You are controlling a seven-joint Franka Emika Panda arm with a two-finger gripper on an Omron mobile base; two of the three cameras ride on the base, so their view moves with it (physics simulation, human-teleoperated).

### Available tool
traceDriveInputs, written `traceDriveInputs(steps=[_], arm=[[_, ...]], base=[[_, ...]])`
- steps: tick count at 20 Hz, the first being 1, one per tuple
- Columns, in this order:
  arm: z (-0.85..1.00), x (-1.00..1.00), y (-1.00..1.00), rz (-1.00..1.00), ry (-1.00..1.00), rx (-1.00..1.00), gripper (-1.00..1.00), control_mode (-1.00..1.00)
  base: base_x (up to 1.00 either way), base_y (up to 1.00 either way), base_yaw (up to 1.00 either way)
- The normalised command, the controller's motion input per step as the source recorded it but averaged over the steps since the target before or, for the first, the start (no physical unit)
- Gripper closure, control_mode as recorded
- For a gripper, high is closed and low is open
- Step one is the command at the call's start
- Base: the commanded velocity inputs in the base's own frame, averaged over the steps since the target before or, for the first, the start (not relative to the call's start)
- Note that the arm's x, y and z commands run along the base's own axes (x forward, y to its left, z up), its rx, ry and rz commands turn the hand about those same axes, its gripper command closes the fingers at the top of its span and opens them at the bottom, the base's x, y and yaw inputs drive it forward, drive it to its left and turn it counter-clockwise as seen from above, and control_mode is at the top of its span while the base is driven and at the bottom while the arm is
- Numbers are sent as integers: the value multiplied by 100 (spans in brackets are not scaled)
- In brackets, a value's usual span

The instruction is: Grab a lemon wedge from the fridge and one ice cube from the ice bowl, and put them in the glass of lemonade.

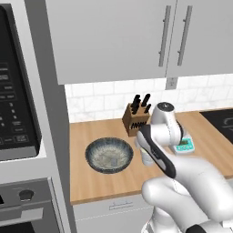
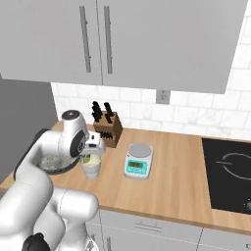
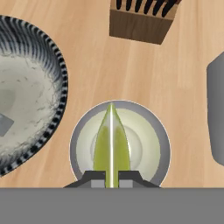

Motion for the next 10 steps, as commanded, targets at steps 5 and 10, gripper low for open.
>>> traceDriveInputs(steps=[5, 10], arm=[[-16, 9, 0, 0, -1, 0, 100, -100], [-24, 0, 0, 0, -7, 0, 100, -100]], base=[[0, 0, 0], [0, 0, 0]])
